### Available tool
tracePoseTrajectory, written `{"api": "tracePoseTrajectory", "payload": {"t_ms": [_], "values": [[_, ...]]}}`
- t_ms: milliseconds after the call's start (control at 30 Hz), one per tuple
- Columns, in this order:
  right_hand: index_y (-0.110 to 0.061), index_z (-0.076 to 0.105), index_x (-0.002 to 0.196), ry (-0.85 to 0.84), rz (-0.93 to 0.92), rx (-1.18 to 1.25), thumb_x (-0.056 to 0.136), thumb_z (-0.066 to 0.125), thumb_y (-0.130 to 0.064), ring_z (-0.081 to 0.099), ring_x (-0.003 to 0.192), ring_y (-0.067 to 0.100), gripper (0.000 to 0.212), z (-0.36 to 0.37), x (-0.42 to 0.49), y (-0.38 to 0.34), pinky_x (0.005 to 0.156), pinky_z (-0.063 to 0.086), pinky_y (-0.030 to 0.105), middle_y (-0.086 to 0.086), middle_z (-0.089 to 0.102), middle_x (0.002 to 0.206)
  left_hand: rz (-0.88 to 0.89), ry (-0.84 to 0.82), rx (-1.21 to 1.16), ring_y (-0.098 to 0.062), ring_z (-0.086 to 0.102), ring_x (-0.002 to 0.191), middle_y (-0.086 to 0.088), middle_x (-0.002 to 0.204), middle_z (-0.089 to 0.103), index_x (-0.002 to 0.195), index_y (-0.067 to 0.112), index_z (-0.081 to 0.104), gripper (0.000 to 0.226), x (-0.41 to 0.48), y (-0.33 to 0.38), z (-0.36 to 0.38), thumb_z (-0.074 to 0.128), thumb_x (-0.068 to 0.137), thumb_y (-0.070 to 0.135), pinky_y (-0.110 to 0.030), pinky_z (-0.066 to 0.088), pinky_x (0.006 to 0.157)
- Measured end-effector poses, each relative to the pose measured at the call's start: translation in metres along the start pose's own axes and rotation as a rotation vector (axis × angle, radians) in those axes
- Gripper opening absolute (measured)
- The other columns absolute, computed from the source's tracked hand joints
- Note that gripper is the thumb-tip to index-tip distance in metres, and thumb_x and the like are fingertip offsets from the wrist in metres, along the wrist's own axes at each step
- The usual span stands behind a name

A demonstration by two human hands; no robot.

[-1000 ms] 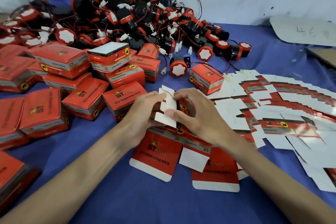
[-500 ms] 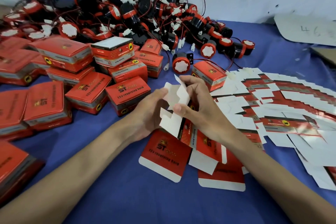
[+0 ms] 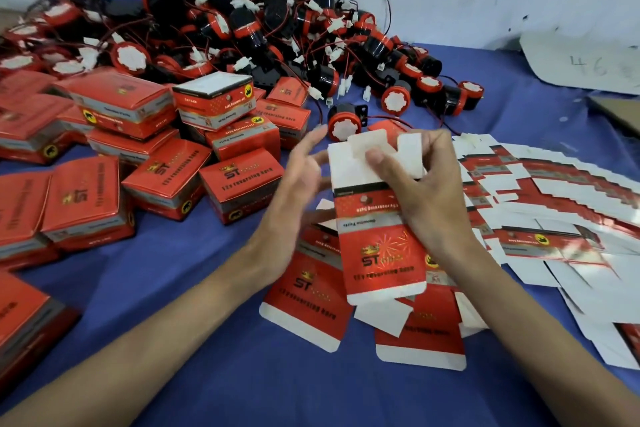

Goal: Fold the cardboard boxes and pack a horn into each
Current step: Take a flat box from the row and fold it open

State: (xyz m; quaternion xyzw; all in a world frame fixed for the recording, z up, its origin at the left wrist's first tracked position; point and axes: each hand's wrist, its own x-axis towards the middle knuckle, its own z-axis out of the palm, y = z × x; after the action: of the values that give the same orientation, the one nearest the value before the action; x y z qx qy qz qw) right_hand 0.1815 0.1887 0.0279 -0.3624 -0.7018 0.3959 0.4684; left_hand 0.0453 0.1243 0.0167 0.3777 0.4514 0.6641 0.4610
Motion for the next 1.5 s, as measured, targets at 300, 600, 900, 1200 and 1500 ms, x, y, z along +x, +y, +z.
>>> {"api": "tracePoseTrajectory", "payload": {"t_ms": [300,600,900,1200,1500], "values": [[-0.023,0.055,0.088,-0.156,0.194,0.612,0.088,0.050,-0.033,0.056,0.079,0.016,0.011,0.014,-0.013,0.006,0.068,0.049,0.034,-0.002,0.056,0.081,0.224,0.004,0.132,0.000,0.067,0.088,0.029,0.095,0.063,0.109,0.038,0.039,0.037,-0.017,-0.015,-0.008,0.057,0.078,0.049,-0.014,0.053,0.064],[-0.022,0.043,0.088,-0.051,0.245,0.714,0.073,0.053,-0.009,0.057,0.073,0.010,0.023,0.022,-0.021,0.014,0.058,0.049,0.024,-0.003,0.056,0.088,0.208,0.057,0.078,-0.004,0.061,0.074,0.016,0.088,0.060,0.099,0.026,0.046,0.015,-0.016,-0.019,-0.005,0.048,0.085,0.022,-0.019,0.051,0.057],[-0.018,0.066,0.093,0.023,-0.040,0.506,0.072,0.046,0.002,0.061,0.101,0.024,0.035,0.027,-0.028,0.016,0.079,0.052,0.039,0.003,0.067,0.100,0.329,0.153,0.192,-0.007,0.063,0.101,0.010,0.103,0.067,0.104,0.022,0.061,0.033,-0.021,-0.014,-0.001,0.047,0.079,0.004,-0.021,0.053,0.076],[-0.010,0.076,0.086,-0.187,0.086,0.516,0.074,0.048,-0.005,0.059,0.117,0.021,0.031,0.023,-0.021,0.016,0.093,0.049,0.035,0.003,0.069,0.114,0.222,0.166,0.204,-0.004,0.066,0.102,0.011,0.117,0.068,0.108,0.019,0.071,0.033,-0.024,-0.012,0.001,0.046,0.094,0.002,-0.013,0.052,0.068],[-0.006,0.058,0.080,0.025,0.021,0.336,0.074,0.054,-0.006,0.053,0.060,0.011,0.008,0.024,-0.021,0.014,0.051,0.043,0.020,0.000,0.058,0.068,0.220,0.273,0.355,-0.004,0.061,0.077,0.004,0.087,0.059,0.096,0.029,0.071,0.029,-0.024,-0.015,0.004,0.053,0.093,0.007,-0.010,0.047,0.058]]}}
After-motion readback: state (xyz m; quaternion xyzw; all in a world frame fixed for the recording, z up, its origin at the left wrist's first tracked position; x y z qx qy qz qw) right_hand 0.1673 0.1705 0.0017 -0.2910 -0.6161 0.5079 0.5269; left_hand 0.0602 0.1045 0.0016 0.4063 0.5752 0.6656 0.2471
